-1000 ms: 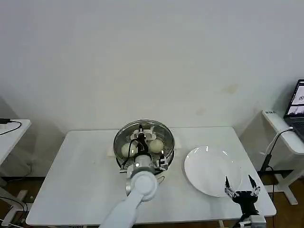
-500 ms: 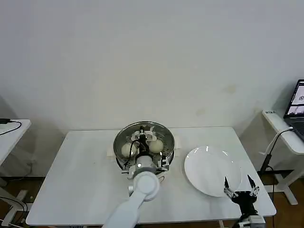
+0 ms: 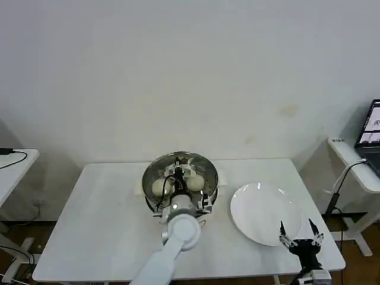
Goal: Take steamed baozi put them in steamer then cover it.
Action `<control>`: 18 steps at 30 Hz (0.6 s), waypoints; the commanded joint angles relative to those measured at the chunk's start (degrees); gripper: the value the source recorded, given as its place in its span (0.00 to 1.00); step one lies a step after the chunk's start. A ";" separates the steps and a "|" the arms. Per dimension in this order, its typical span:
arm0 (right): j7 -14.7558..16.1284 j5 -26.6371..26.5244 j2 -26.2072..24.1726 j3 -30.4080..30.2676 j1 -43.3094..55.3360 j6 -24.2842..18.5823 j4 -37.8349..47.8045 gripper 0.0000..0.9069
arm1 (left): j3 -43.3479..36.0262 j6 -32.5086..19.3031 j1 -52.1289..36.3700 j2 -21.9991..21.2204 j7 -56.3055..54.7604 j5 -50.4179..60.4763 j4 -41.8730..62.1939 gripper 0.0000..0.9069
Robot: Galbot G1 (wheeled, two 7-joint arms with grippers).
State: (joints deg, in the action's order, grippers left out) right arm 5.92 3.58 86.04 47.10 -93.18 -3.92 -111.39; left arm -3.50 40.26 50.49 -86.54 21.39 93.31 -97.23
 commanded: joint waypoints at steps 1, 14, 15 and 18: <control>0.03 0.15 0.11 -0.12 -0.10 0.06 -0.17 1.00 | -0.05 -0.04 0.51 0.56 0.23 -0.05 -1.62 1.00; -0.01 0.86 0.51 -0.54 -0.56 -0.19 -0.20 1.00 | -1.57 0.04 4.16 6.44 0.20 -5.14 -13.40 1.00; -0.02 0.91 0.51 -0.56 -0.60 -0.22 -0.22 1.00 | -1.76 0.04 4.69 7.45 0.13 -6.05 -14.81 1.00; -0.03 1.11 0.62 -0.58 -0.78 -0.25 -0.34 1.00 | -1.96 0.01 5.96 9.67 0.21 -7.80 -17.91 1.00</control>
State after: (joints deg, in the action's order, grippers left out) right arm 5.91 4.48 86.53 46.55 -93.83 -4.12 -111.58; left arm -4.99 40.25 53.81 -82.24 21.49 90.02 -105.43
